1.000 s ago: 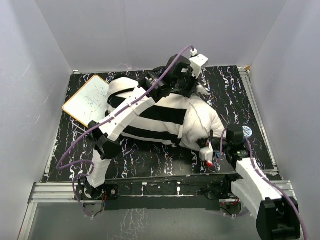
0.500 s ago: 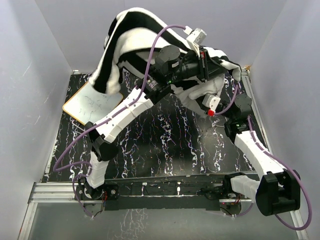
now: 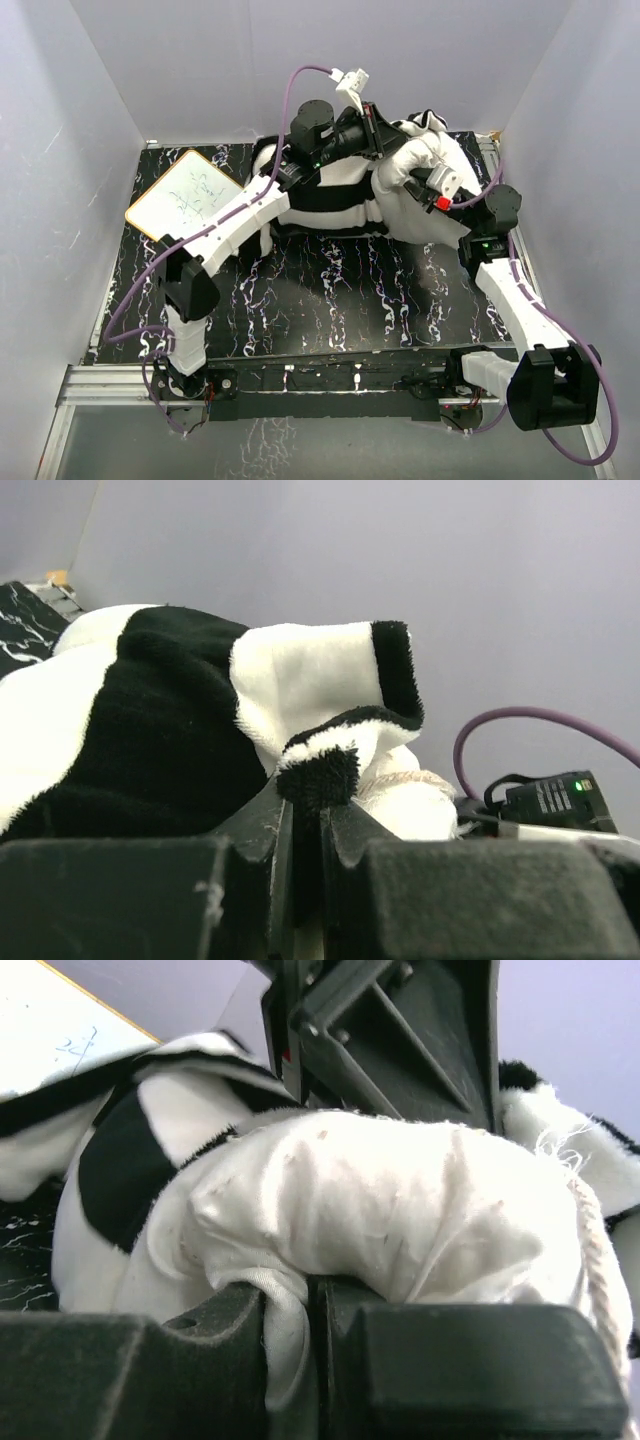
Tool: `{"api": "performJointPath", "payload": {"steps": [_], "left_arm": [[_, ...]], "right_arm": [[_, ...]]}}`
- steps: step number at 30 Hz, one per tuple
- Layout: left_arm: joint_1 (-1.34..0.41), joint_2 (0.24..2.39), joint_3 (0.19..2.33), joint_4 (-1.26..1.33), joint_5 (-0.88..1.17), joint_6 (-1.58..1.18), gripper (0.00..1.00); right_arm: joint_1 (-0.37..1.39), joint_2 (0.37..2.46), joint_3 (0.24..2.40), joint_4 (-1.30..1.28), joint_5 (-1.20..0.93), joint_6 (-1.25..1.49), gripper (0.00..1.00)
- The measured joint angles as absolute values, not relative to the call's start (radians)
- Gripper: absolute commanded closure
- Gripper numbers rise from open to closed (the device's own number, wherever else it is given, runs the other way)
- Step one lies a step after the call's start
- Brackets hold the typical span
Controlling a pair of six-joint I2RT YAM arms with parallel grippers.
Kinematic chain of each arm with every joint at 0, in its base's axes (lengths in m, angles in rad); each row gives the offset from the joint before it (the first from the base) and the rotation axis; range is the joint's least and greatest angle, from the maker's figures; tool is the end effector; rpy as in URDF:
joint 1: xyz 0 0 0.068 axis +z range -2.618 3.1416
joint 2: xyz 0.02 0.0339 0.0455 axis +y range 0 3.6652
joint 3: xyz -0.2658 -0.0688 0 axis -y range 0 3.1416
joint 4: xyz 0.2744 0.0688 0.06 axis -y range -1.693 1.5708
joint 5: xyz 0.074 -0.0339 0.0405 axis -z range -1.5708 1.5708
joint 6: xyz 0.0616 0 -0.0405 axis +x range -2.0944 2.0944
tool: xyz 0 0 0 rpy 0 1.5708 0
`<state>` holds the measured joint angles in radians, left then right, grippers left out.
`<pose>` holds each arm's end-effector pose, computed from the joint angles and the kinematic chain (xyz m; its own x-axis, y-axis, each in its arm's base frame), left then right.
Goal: Put the pillow into the pillowcase
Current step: Stuff the pillow into the pillowcase.
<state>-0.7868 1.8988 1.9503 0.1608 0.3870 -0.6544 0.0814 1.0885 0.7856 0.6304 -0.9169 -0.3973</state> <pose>0.3399 -0.3738 0.4668 -0.4397 -0.3574 -0.8240 0.8175 0.2207 -0.5319 0.2772 0.0717 0.3603 0.6046 -0.1868 -0.7743 -0.6123 0.5128 -0.6018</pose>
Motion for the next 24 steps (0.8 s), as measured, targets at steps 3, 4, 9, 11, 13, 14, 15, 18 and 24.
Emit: {"api": "performJointPath", "payload": {"steps": [3,4,9,11,13,14,15,18,24], "left_arm": [[-0.78,1.971,2.005,0.17,0.396,-0.701,1.0],[-0.785,1.997,2.028,0.178,0.398,-0.717,1.0],[-0.788,2.061,2.005,0.272,0.428,-0.825,1.0],[-0.786,2.061,1.924,0.334,0.45,-0.871,1.0],[-0.78,2.061,1.832,0.406,0.483,-0.923,1.0],[-0.775,2.062,1.785,0.441,0.502,-0.953,1.0],[-0.77,2.064,1.745,0.472,0.521,-0.981,1.0],[-0.76,2.094,1.699,0.565,0.565,-1.04,1.0],[-0.756,2.207,1.686,0.749,0.607,-1.154,1.0]], "right_arm": [[0.087,1.103,0.793,0.592,-0.889,-0.398,0.92],[0.09,1.103,0.793,0.579,-0.874,-0.403,0.92],[0.109,1.102,0.775,0.445,-0.87,-0.418,0.91],[0.123,1.09,0.738,0.377,-0.884,-0.41,0.89],[0.116,1.081,0.693,0.342,-0.889,-0.382,0.87],[0.104,1.081,0.667,0.331,-0.896,-0.358,0.86],[0.078,1.088,0.646,0.31,-0.911,-0.334,0.86],[-0.01,1.149,0.64,0.259,-0.966,-0.306,0.83],[-0.168,1.284,0.686,0.1,-1.062,-0.366,0.55]]}}
